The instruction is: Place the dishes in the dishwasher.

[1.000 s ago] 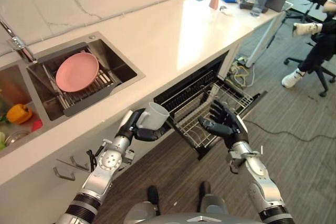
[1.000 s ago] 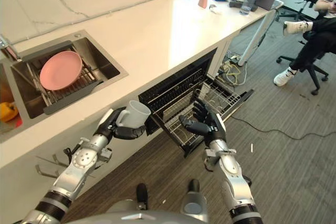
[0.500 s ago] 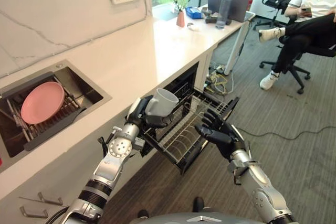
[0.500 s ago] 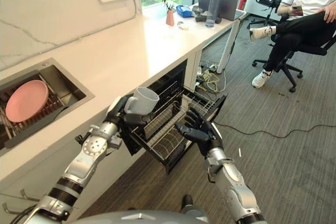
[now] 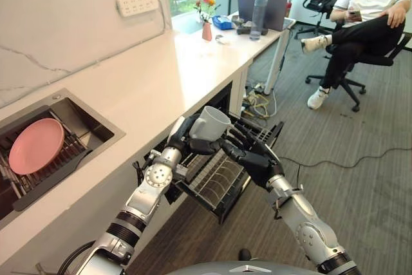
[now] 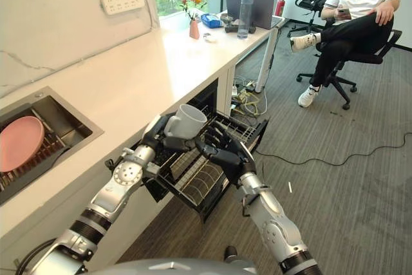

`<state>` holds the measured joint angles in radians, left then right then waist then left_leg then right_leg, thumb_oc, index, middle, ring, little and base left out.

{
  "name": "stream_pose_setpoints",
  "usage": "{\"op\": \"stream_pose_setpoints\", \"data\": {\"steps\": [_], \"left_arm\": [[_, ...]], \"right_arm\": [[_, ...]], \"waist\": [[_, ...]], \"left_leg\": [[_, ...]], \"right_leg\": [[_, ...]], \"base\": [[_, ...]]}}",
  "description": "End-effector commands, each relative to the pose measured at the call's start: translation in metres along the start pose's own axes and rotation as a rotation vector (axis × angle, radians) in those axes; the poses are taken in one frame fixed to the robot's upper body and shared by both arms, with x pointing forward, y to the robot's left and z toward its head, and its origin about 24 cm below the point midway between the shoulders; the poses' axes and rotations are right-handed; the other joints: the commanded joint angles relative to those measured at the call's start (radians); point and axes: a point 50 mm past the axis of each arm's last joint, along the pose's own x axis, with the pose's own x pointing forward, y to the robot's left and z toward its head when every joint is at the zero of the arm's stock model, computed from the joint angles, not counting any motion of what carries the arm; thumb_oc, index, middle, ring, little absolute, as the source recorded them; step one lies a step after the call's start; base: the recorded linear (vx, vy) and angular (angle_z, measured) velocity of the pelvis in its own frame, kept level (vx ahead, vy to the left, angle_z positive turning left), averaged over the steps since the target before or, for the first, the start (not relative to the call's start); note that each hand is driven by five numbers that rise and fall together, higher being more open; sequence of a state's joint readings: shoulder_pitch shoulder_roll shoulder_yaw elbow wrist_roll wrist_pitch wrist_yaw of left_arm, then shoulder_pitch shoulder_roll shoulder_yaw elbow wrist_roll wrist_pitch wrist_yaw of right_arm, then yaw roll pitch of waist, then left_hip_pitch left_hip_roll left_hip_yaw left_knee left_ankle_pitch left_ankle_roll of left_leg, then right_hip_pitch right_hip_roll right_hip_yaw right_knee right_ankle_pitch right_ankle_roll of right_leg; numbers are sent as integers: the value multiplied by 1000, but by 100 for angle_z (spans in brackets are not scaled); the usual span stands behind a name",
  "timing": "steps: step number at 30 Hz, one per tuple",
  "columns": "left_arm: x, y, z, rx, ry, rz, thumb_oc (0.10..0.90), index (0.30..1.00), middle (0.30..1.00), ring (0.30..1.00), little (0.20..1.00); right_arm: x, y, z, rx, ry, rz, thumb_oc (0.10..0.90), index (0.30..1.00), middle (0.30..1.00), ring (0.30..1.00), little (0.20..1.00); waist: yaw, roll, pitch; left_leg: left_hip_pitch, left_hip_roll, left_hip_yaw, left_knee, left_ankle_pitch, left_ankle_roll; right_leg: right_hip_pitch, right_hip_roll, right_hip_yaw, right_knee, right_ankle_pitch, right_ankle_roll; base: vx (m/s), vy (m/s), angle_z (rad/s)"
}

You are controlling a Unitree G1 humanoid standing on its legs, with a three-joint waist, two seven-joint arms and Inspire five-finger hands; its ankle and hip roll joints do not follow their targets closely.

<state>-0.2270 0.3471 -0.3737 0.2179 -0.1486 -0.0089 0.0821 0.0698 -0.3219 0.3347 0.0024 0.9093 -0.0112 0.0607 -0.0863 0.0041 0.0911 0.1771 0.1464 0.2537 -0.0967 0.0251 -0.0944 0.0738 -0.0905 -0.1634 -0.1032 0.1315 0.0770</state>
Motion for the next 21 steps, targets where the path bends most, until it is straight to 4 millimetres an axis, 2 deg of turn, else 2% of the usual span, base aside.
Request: {"op": "stream_pose_setpoints", "data": {"steps": [1,8,15,21], "left_arm": [[28,2,58,4,-250,-8,400,300,300,300,300],[27,-4,56,-1,-244,-26,400,300,300,300,300],[35,-18,64,8,-253,-61,400,300,300,300,300],[45,-38,76,41,-275,-112,400,300,300,300,300]], "right_arm": [[17,37,60,43,-302,179,800,900,900,900,900],[22,40,62,39,-311,167,800,900,900,900,900],[38,61,53,62,-249,219,800,900,900,900,900],[52,81,47,84,-202,265,800,900,900,900,900]], "waist": [[3,9,-28],[12,9,-30],[24,5,-26],[34,2,-24]], "left_leg": [[1,24,-41,24,-49,-23],[0,20,-44,23,-52,-20],[-14,13,-60,20,-48,-18],[-26,5,-72,18,-46,-15]], "right_leg": [[22,-106,-7,16,-102,132],[23,-111,-10,16,-97,133],[19,-119,-18,16,-86,132],[17,-126,-25,16,-76,132]], "base": [[0,0,0],[0,0,0],[-29,9,5],[-24,4,7]]}}
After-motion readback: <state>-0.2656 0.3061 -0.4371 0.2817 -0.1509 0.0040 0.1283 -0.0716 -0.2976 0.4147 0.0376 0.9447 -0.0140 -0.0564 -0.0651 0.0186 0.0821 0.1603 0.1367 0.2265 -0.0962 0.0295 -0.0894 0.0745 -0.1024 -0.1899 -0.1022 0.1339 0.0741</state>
